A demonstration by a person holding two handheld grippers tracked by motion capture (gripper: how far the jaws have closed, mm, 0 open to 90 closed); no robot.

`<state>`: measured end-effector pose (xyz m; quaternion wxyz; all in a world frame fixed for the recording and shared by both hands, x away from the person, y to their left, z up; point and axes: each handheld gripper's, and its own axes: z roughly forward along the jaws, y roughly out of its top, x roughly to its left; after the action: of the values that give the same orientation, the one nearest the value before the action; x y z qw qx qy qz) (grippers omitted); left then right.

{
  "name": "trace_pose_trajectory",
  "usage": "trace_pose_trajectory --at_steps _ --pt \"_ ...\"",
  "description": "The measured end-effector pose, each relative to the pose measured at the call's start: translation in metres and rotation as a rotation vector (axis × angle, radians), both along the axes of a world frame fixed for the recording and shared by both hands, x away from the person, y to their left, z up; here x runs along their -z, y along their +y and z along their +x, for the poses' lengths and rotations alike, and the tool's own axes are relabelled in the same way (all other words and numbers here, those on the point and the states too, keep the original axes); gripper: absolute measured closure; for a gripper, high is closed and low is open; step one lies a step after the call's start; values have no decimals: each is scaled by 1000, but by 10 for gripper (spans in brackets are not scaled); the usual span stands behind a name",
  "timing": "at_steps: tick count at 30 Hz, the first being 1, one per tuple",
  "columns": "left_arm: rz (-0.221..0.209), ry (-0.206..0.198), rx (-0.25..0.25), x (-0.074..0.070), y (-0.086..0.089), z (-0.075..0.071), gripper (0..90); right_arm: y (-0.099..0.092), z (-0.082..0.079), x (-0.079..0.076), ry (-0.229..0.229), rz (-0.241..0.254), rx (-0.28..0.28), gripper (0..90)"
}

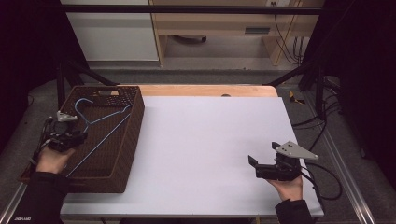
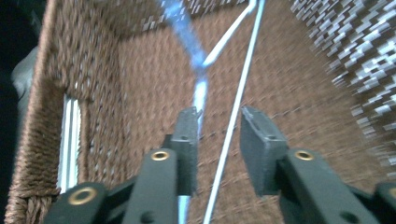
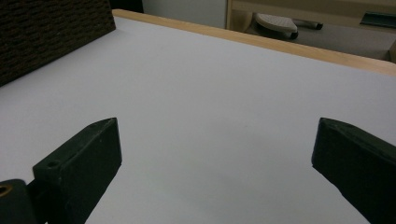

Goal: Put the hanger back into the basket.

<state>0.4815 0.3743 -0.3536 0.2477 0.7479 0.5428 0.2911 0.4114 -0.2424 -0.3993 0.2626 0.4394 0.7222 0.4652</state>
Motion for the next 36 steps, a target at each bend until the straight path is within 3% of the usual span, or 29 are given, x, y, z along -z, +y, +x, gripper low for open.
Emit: trace_pose_trajectory --at_steps 6,9,13,15,23,25,36 --pt "-176 -166 96 -15 -9 -28 420 -2 -1 -2 -8 11 0 20" --pt "-249 -235 156 -19 -18 -43 360 -2 -1 -2 -11 17 -1 20" --pt "-347 -291 240 -19 -31 -61 289 -3 -2 -2 -16 19 -4 20" --pt "-375 -301 278 -15 -40 -68 259 -4 -2 -3 -17 22 -8 20" --pt "-377 -302 393 5 -68 -86 163 -4 -4 -3 -24 27 -15 19" --pt "-372 -312 403 11 -73 -88 150 -4 -4 -3 -27 26 -17 19" --pt "-347 -283 458 28 -90 -89 112 -7 -6 0 -29 29 -23 20"
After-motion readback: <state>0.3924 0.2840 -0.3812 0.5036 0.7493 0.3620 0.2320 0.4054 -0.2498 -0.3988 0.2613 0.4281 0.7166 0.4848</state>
